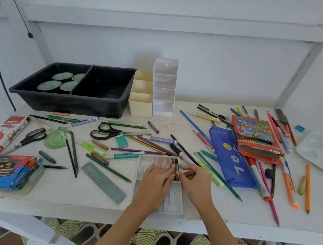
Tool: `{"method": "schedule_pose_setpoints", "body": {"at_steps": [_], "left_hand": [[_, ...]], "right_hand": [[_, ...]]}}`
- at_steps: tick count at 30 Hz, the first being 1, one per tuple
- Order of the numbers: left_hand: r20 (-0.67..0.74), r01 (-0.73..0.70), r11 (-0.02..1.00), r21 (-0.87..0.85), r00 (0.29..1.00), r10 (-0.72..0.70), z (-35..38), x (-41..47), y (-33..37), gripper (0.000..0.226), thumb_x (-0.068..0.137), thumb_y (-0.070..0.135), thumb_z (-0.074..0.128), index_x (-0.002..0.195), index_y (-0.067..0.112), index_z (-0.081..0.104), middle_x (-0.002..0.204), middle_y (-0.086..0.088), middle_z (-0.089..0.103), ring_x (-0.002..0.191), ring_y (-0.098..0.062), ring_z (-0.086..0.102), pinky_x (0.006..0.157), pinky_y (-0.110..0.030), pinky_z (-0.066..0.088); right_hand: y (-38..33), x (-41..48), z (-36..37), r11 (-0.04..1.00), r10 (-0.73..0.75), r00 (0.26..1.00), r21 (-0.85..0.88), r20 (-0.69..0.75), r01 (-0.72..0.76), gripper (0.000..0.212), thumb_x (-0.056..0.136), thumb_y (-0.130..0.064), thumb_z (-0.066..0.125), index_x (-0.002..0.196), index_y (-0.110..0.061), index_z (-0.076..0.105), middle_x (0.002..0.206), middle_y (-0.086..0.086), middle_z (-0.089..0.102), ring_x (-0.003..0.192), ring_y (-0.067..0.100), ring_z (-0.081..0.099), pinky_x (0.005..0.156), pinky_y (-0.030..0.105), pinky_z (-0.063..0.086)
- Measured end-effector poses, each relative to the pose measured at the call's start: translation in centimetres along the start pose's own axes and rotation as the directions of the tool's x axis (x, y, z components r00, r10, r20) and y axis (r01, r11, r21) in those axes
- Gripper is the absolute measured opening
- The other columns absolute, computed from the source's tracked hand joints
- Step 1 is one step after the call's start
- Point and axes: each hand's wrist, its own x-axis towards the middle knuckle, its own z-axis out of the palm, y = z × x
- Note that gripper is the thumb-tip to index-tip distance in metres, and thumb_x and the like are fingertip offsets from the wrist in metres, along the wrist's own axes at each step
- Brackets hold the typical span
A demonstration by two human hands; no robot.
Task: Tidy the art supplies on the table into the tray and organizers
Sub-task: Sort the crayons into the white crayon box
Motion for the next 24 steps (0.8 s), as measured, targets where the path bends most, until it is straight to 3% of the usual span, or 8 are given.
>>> {"method": "schedule_pose_setpoints", "body": {"at_steps": [3, 5, 7, 9, 12, 17, 21, 24], "left_hand": [[-0.014, 0.063, 0.966, -0.252, 0.998, -0.068, -0.6, 0.5, 0.2, 0.039, 0.101, 0.024, 0.036, 0.140, 0.020, 0.039, 0.151, 0.007, 0.028, 0.142, -0.003, 0.007, 0.114, -0.021, -0.001], [-0.080, 0.114, 0.912, -0.395, 0.984, -0.158, -1.6, 1.0, 0.5, 0.036, 0.101, 0.022, 0.039, 0.136, 0.017, 0.048, 0.145, 0.003, 0.040, 0.140, -0.008, 0.024, 0.113, -0.018, 0.010], [-0.184, 0.159, 0.877, -0.453, 0.946, -0.266, -2.8, 1.7, 0.3, 0.032, 0.099, 0.022, 0.043, 0.128, 0.014, 0.057, 0.132, 0.003, 0.055, 0.125, -0.007, 0.045, 0.105, -0.016, 0.028], [-0.267, 0.186, 0.847, -0.497, 0.897, -0.354, -3.9, 2.6, -0.2, 0.027, 0.099, 0.021, 0.045, 0.119, 0.016, 0.061, 0.115, 0.005, 0.062, 0.108, -0.006, 0.054, 0.092, -0.013, 0.039], [-0.317, 0.199, 0.807, -0.556, 0.847, -0.427, -5.0, 4.0, -1.5, 0.023, 0.098, 0.020, 0.045, 0.114, 0.017, 0.063, 0.106, 0.006, 0.064, 0.099, -0.005, 0.058, 0.085, -0.014, 0.044], [-0.327, 0.258, 0.758, -0.599, 0.785, -0.526, -5.5, 4.9, -3.5, 0.024, 0.098, 0.021, 0.045, 0.113, 0.019, 0.064, 0.101, 0.007, 0.065, 0.096, -0.003, 0.057, 0.082, -0.012, 0.044], [-0.345, 0.294, 0.722, -0.627, 0.726, -0.595, -5.6, 5.0, -4.6, 0.022, 0.097, 0.018, 0.046, 0.108, 0.016, 0.065, 0.089, 0.010, 0.064, 0.084, 0.001, 0.057, 0.071, -0.004, 0.041], [-0.347, 0.315, 0.695, -0.647, 0.690, -0.636, -5.7, 5.1, -5.2, 0.020, 0.097, 0.018, 0.047, 0.104, 0.020, 0.065, 0.086, 0.007, 0.065, 0.081, -0.003, 0.057, 0.071, -0.010, 0.043]], "right_hand": [[-0.9, 0.9, 0.1, 0.987, -0.046, 0.998, -0.150, 0.030, 0.050, 0.012, 0.084, -0.013, 0.067, 0.096, -0.013, 0.070, 0.076, 0.000, 0.063, 0.063, 0.004, 0.053, 0.058, 0.008, 0.038], [-1.8, 2.0, 0.5, 0.982, -0.103, 0.995, -0.156, 0.011, 0.103, 0.011, 0.086, -0.012, 0.063, 0.095, -0.012, 0.070, 0.085, 0.004, 0.066, 0.070, 0.009, 0.054, 0.065, 0.014, 0.040], [-2.9, 3.3, 1.4, 0.982, -0.137, 0.990, -0.129, 0.035, 0.140, 0.013, 0.088, -0.008, 0.060, 0.095, -0.010, 0.070, 0.085, 0.002, 0.065, 0.072, 0.009, 0.052, 0.064, 0.010, 0.038], [-3.9, 4.8, 2.6, 0.979, -0.148, 0.984, -0.124, 0.097, 0.160, 0.014, 0.088, -0.007, 0.058, 0.097, -0.010, 0.069, 0.085, 0.001, 0.063, 0.070, 0.006, 0.051, 0.059, 0.006, 0.039], [-5.0, 7.4, 4.7, 0.971, -0.190, 0.969, -0.118, 0.157, 0.209, 0.015, 0.088, -0.006, 0.058, 0.096, -0.008, 0.070, 0.092, 0.007, 0.067, 0.074, 0.010, 0.056, 0.062, 0.008, 0.039], [-6.0, 11.7, 7.8, 0.942, -0.225, 0.954, -0.205, 0.197, 0.264, 0.020, 0.092, -0.008, 0.053, 0.106, -0.005, 0.067, 0.106, 0.014, 0.059, 0.093, 0.024, 0.058, 0.081, 0.028, 0.044], [-6.1, 14.5, 10.0, 0.911, -0.244, 0.941, -0.277, 0.233, 0.305, 0.024, 0.096, -0.011, 0.049, 0.114, -0.002, 0.062, 0.107, 0.018, 0.058, 0.102, 0.030, 0.052, 0.083, 0.033, 0.043], [-5.6, 15.5, 11.2, 0.880, -0.234, 0.923, -0.337, 0.305, 0.335, 0.026, 0.092, -0.001, 0.048, 0.114, -0.001, 0.061, 0.105, 0.021, 0.058, 0.101, 0.034, 0.052, 0.081, 0.038, 0.046]]}}
